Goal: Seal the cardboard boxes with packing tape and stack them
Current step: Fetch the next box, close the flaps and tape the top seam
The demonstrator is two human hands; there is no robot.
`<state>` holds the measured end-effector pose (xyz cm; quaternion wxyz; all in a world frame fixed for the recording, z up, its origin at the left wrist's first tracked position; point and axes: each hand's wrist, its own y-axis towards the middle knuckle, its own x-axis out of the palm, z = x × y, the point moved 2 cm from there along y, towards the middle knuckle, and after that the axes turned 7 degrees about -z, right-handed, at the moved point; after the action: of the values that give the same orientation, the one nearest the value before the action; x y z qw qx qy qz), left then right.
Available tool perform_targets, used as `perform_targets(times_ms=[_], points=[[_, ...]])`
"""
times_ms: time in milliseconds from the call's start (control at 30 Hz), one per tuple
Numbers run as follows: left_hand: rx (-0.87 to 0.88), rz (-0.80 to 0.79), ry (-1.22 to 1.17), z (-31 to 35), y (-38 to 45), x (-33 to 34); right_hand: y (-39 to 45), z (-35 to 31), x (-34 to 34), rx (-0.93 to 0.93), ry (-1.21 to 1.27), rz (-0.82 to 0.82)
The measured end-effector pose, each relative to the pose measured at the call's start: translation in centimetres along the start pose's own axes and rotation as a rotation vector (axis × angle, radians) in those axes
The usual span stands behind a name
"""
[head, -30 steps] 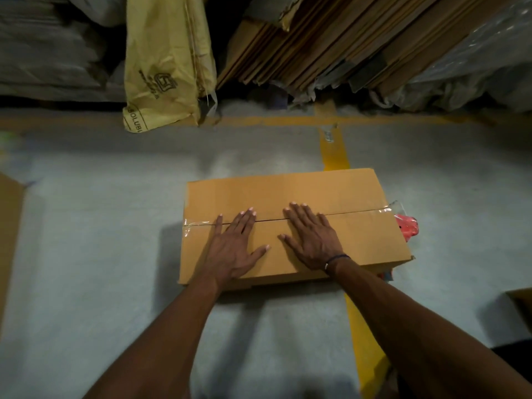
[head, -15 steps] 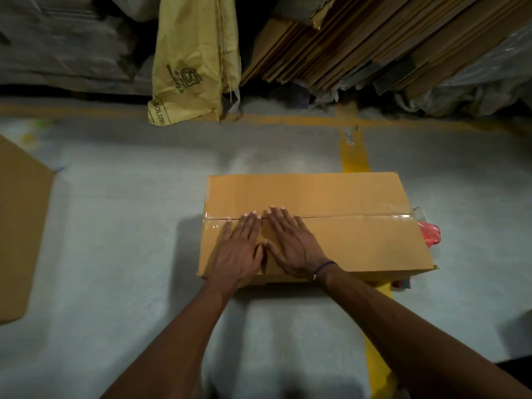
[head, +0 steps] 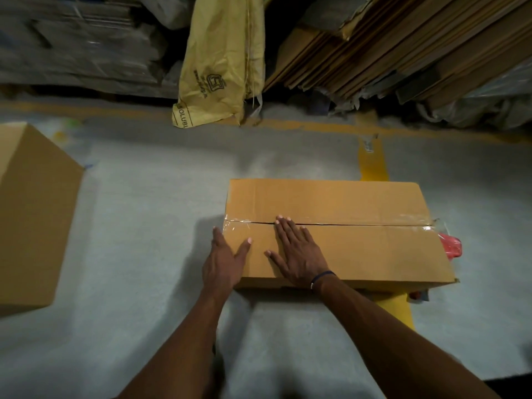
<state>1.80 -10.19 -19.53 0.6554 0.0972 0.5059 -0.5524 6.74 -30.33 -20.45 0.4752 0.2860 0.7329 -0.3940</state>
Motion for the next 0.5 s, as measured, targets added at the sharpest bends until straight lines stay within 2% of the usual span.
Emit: perform_targets(times_ms=[33, 133, 200, 367, 500], points=[[0.005, 0.008, 0.019, -0.1, 0.0, -0.4, 0.0, 0.0, 0.0, 0.001, 0.002, -0.005], [0.22, 0.107, 0.258, 0.6, 0.2, -0.7, 0.1, 0.1, -0.3, -0.012, 0.0, -0.014], [0.289, 0.092, 0.391, 1.3, 0.2, -0.1, 0.1, 0.4, -0.7, -0.035, 0.006, -0.021], [0.243, 0.082, 0.461, 1.4, 0.5, 0.5, -1.9, 3.8, -1.8, -0.067, -0.019, -0.013], [0.258, 0.1, 0.454, 0.8, 0.8, 0.5, -5.7, 10.5, -2.5, 0.034, -0.039, 0.013]])
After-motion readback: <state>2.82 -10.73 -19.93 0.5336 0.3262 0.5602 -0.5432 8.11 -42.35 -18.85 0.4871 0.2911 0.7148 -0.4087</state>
